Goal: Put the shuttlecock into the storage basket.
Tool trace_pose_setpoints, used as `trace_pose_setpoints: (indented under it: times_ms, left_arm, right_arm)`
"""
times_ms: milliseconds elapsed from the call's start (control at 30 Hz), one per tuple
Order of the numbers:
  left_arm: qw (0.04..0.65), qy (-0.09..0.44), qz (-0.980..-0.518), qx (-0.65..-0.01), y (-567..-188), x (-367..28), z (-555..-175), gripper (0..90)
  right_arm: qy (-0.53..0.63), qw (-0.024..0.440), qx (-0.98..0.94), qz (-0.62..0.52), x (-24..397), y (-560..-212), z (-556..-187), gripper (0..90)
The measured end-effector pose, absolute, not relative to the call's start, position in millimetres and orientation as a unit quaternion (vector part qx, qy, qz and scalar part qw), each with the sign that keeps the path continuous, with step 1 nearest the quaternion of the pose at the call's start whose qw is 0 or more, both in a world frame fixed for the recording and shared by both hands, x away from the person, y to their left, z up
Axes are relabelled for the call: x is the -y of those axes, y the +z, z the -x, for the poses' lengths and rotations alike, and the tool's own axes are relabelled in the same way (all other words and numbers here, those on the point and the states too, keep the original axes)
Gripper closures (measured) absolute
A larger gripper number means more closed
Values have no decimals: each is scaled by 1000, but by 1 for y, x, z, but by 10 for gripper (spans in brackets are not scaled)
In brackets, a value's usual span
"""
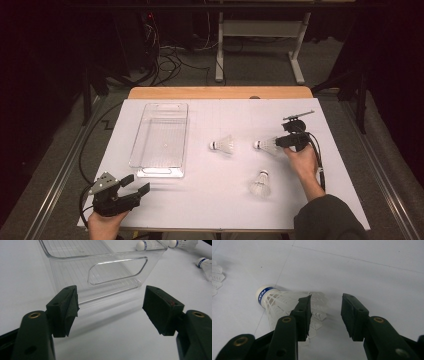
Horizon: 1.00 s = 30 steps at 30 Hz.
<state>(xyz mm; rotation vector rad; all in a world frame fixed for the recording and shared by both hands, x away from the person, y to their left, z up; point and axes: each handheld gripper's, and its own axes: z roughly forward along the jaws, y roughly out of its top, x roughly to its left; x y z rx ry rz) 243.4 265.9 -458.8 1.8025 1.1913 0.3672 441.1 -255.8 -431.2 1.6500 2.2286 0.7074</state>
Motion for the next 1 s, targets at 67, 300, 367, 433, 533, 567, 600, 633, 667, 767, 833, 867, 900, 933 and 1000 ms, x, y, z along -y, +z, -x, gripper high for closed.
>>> trace_pose_setpoints:
  times_ms: [67,300,367,433,533,567,600,633,667,767,833,867,900,933,1000]
  left_arm:
    - [455,149,-734,-482,-459,-266,-243,295]
    - [456,149,-734,-481,-459,-266,-243,294]
    - [455,149,-734,-481,-459,-266,-243,295]
    - [456,150,-733,-481,-458,-266,-243,295]
    - [457,150,-733,-481,-458,-266,-243,295]
    - [457,150,-733,-481,-458,-266,-243,294]
    - [458,151,-733,-480,-458,-266,-243,295]
    - [458,150,-733,-480,-458,-266,-243,294]
    - [458,150,-733,-480,-458,-266,-243,295]
    - [458,150,-733,-480,-458,-266,-243,295]
    - [458,150,-733,-480,-458,-266,-243,295]
    - [458,149,-733,-480,-458,-266,-243,295]
    - [458,150,-733,-480,-458,-266,-243,295]
    - [458,150,-733,-480,-458,-266,-243,295]
    - [458,150,-733,-480,-458,-266,-243,295]
  right_arm:
    - [248,141,-771,-569,256,-431,-440,593]
    - [252,142,-771,-568,257,-429,-438,582]
    - [253,141,-771,-568,258,-428,-437,582]
    - [252,142,-771,-567,258,-428,-437,580]
    - [253,143,-771,-567,259,-428,-436,576]
    - [253,142,-770,-568,258,-428,-435,575]
    - [252,142,-771,-567,258,-428,-435,574]
    - [251,142,-772,-566,258,-428,-434,574]
    - [251,142,-772,-566,258,-429,-434,574]
    - [250,141,-772,-567,258,-430,-433,571]
    - [250,141,-772,-566,259,-429,-433,572]
    - [251,141,-773,-566,259,-429,-433,571]
    - [251,140,-773,-566,259,-429,-433,571]
    - [251,140,-773,-566,259,-429,-433,571]
    - [252,141,-773,-565,259,-430,-432,571]
